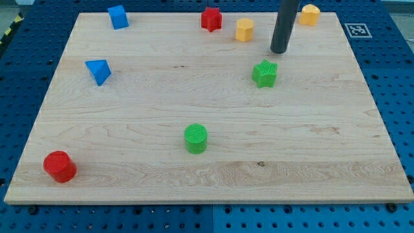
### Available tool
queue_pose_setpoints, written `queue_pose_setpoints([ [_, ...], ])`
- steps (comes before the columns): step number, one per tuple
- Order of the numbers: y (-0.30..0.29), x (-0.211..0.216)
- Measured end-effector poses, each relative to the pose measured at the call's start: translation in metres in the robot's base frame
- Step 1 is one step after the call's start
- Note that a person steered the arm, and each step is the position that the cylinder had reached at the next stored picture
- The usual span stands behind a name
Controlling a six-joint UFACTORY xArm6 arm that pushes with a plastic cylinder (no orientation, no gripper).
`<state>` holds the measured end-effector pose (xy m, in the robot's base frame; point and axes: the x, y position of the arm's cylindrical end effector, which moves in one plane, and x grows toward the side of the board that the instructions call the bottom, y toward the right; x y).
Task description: Move yellow hexagon closer to the green star
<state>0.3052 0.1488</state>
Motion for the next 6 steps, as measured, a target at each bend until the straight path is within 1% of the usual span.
queue_pose_setpoints([
  [2, 0.001, -0.057],
  [3, -0.008, -0.08],
  [4, -0.05, -0.081],
  [5, -0.079, -0.081],
  [6, -0.079, -0.078],
])
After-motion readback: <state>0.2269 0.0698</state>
